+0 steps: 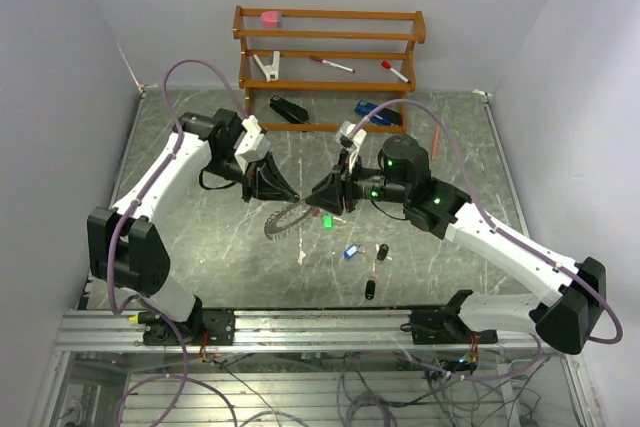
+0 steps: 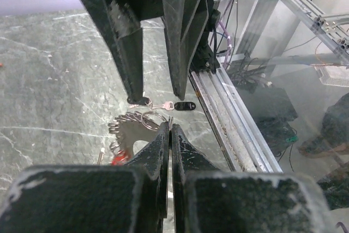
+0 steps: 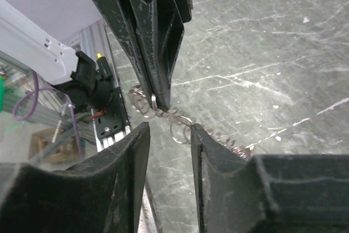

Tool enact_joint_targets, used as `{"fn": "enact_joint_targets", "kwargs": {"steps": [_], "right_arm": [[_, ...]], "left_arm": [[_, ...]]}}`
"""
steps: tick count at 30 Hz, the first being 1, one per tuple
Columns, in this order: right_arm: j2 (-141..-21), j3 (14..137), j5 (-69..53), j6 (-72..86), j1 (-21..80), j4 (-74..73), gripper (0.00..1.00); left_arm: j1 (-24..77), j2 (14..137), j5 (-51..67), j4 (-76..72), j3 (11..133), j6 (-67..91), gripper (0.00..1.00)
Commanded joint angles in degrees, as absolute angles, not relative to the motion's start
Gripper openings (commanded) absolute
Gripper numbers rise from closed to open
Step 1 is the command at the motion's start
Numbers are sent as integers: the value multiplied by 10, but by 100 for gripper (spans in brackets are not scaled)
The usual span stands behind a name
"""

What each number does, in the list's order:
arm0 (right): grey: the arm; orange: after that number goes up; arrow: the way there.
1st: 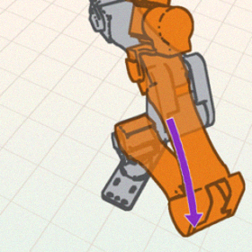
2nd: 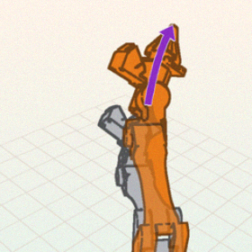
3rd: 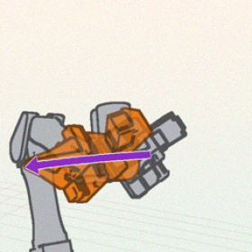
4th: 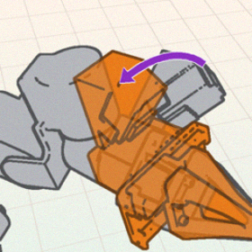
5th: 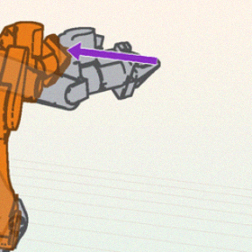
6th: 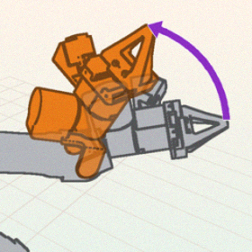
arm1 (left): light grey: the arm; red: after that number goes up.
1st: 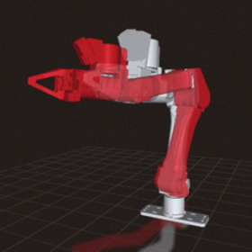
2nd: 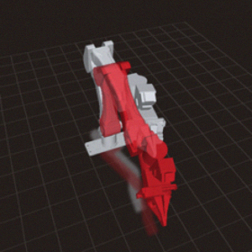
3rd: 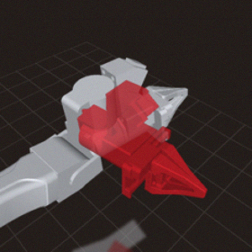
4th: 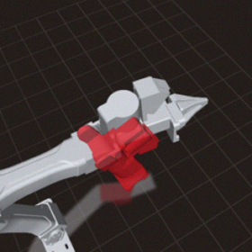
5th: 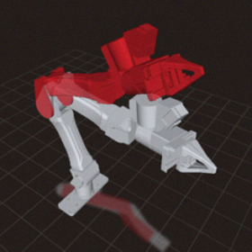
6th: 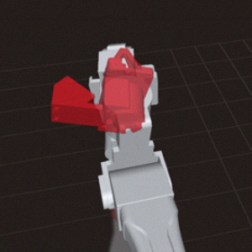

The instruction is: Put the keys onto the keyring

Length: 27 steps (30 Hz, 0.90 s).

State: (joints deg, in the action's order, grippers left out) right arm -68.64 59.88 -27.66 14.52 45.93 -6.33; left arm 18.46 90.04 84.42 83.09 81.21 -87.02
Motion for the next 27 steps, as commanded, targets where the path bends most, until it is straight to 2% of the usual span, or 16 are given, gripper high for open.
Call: {"fn": "enact_joint_targets", "kwargs": {"steps": [1,5,12,24,27], "right_arm": [[-690,601,-266,116,465,-65,40],[-683,597,-291,88,465,-66,52],[-682,594,-307,37,465,-67,59],[-724,593,-369,14,465,-1,60],[-738,597,-382,15,465,7,58]], "left_arm": [[182,867,905,795,814,-817,7],[182,850,907,737,796,-744,7],[185,827,909,692,786,-672,7],[208,823,909,629,779,-568,7],[213,826,907,627,783,-562,7]]}}
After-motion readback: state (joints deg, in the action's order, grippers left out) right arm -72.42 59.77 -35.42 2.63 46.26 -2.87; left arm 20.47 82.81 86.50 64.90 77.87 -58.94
